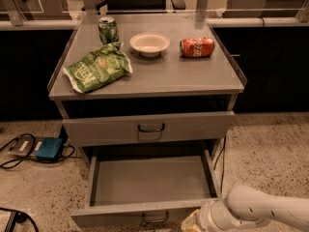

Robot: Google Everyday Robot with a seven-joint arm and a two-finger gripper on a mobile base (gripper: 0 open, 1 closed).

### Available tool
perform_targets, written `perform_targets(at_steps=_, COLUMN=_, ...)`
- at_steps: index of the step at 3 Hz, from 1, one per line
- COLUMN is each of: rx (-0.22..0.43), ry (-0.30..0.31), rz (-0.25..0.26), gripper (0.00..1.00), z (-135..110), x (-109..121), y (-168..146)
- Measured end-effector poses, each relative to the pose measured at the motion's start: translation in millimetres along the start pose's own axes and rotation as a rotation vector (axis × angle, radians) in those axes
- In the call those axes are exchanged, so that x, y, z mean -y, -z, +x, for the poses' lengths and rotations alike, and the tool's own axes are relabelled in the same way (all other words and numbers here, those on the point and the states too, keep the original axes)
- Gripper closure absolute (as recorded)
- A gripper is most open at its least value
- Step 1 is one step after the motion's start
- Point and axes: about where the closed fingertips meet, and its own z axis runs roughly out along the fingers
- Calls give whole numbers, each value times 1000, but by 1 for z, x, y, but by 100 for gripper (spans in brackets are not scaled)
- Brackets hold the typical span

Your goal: Close middle drawer

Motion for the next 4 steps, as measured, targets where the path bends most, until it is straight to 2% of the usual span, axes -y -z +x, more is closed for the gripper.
perform_targets(at_steps=1, rx=0, ry=0, rz=0, gripper=35, z=0, x=0, y=0)
perform_targets(at_steps=2, rx=-5, ry=0, rz=-26, gripper=11, z=-5, x=6, y=-5)
perform_targets(at_steps=3, rx=-12, ry=1, rz=-57, gripper=0, z=-9, x=14, y=-16)
perform_targets(at_steps=4, rx=-20, ry=16, rz=-60, gripper=15, z=-28, x=40, y=-26)
